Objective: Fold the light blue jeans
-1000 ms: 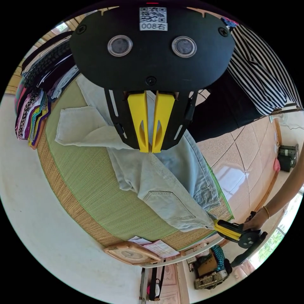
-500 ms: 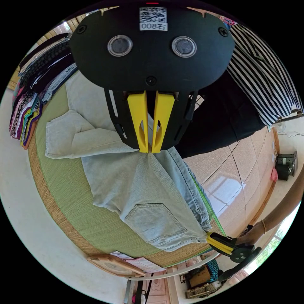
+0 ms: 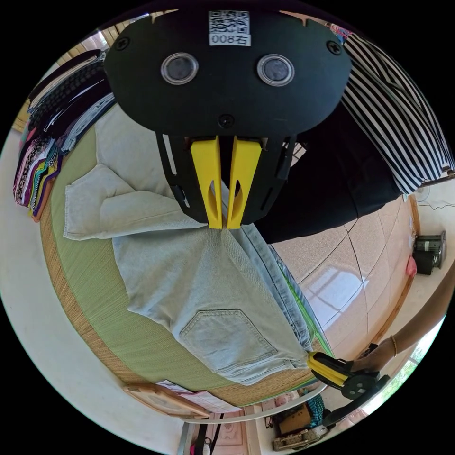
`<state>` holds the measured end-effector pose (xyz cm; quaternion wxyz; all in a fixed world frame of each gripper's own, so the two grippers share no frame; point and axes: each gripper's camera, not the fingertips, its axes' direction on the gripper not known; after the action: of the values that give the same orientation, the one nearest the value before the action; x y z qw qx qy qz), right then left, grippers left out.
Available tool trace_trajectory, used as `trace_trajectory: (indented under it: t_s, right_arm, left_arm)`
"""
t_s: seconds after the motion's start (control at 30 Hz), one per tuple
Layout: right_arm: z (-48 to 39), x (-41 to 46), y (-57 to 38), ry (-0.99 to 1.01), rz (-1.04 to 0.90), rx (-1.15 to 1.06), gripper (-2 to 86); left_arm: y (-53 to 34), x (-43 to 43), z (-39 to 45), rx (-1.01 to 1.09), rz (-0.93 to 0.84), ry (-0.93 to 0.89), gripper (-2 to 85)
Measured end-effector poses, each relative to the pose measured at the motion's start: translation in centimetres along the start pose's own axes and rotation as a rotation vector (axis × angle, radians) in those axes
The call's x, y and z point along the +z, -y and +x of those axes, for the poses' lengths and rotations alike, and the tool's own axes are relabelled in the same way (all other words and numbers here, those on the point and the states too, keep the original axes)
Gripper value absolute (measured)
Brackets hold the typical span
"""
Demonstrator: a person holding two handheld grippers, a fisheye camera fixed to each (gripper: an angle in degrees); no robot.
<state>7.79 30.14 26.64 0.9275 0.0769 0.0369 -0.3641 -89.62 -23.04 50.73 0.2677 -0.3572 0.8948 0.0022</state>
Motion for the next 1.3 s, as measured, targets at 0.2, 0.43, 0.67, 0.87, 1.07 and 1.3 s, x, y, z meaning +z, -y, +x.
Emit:
trace_trajectory:
  t_s: [0.2, 0.43, 0.67, 0.87, 1.07, 1.3]
  right_arm:
    - [0.4, 1.7, -0.3, -0.014, 0.004, -0.014, 2.1]
    - [0.2, 3.8, -0.3, -0.066, -0.018, -0.052, 2.1]
    - [1.1, 5.1, -0.9, -0.067, -0.010, -0.055, 2.4]
    - [1.9, 6.2, -1.3, -0.057, -0.016, -0.043, 2.9]
    - [3.2, 6.9, -1.8, -0.023, -0.012, -0.008, 3.4]
    - [5.0, 6.1, -2.6, 0.026, 0.007, 0.026, 3.2]
  left_arm:
    - [-0.8, 2.1, -1.7, 0.014, -0.018, 0.017, 1.6]
    - [-1.7, 4.3, -4.5, -0.010, -0.018, 0.007, 1.4]
    - [-2.3, 6.2, -7.3, -0.029, -0.018, -0.003, 1.4]
    - [-2.4, 7.7, -9.6, -0.038, -0.027, -0.007, 1.2]
    - [-2.3, 9.0, -12.4, -0.063, -0.030, -0.047, 1.3]
    - [-2.5, 9.8, -15.7, -0.116, -0.009, -0.099, 1.4]
